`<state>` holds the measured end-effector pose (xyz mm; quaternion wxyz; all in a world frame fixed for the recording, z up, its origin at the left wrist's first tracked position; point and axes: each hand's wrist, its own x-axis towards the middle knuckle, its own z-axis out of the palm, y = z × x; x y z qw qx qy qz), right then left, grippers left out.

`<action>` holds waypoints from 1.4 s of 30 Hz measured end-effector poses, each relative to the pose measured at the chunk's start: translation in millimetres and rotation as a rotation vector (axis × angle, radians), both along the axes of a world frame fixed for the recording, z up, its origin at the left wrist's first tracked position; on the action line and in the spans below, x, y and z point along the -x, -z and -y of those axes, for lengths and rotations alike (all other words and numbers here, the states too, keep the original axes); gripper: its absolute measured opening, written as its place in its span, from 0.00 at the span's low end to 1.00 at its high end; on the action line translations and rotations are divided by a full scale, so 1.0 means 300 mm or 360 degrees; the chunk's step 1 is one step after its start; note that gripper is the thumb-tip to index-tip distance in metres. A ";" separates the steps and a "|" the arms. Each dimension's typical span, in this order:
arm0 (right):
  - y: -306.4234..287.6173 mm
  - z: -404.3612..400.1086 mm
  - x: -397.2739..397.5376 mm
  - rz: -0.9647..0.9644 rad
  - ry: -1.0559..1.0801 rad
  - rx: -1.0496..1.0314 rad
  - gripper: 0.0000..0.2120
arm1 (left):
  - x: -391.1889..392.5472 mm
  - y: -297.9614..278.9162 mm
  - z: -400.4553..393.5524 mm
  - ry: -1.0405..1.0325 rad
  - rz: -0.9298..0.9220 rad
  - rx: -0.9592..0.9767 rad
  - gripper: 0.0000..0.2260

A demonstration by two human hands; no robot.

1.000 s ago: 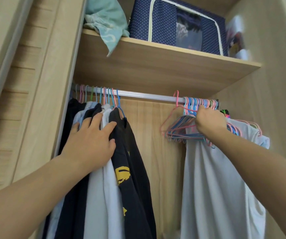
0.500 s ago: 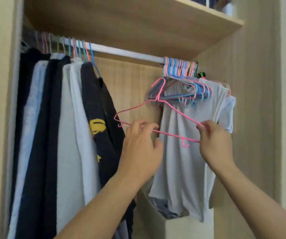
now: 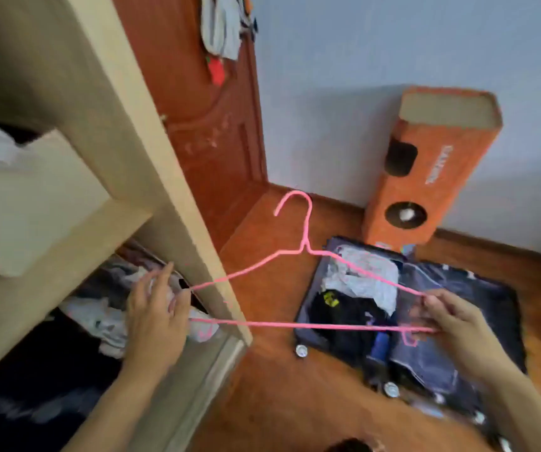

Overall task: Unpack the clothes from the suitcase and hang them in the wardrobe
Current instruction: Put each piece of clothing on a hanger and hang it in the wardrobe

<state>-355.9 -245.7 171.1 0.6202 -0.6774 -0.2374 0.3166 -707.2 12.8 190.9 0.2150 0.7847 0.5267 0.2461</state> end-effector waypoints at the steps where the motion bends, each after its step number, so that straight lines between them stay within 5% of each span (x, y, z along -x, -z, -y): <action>1: 0.044 0.085 -0.088 -0.0069 0.0029 0.0080 0.18 | -0.085 0.068 0.046 0.0100 0.0004 0.0284 0.15; 4: 0.146 0.298 -0.320 -0.0222 0.0092 0.0288 0.28 | -0.334 0.239 0.191 0.0248 0.0106 0.0908 0.09; 8: 0.226 0.471 -0.524 -0.0238 0.0238 0.0664 0.08 | -0.649 0.315 0.301 0.0044 0.0501 0.1492 0.13; 13: 0.423 0.527 -0.690 0.0287 -0.0321 0.1944 0.11 | -0.968 0.364 0.333 0.0183 0.0436 0.1728 0.13; 16: 0.458 0.412 -0.663 -0.0019 -0.0127 0.1585 0.22 | -1.116 0.442 0.349 0.0422 0.0189 0.1811 0.13; 18: 0.489 0.302 -0.660 -0.0374 0.0175 0.1203 0.19 | -1.197 0.511 0.359 0.0533 0.0084 0.1908 0.13; 22: 0.691 0.216 -0.768 -0.0442 0.0637 0.1344 0.22 | -1.296 0.709 0.358 0.0548 0.0014 0.2214 0.14; 26: 1.004 0.176 -0.907 -0.0560 0.0409 0.1560 0.22 | -1.397 1.082 0.270 0.0381 -0.0116 0.2460 0.14; 30: 1.327 0.083 -1.019 -0.0427 0.0053 0.1718 0.21 | -1.499 1.535 0.106 0.0918 -0.0956 0.1998 0.11; 34: 1.631 0.008 -1.077 -0.0263 0.0330 0.1849 0.21 | -1.623 1.943 -0.106 0.1200 -0.1859 0.1291 0.15; 39: 1.886 -0.004 -1.151 -0.0411 0.1129 0.1716 0.15 | -1.891 2.224 -0.140 0.1357 -0.1459 0.0605 0.19; 42: 1.938 0.022 -1.158 -0.0548 0.1275 0.1613 0.13 | -1.977 2.340 -0.115 0.1643 -0.1814 0.0079 0.34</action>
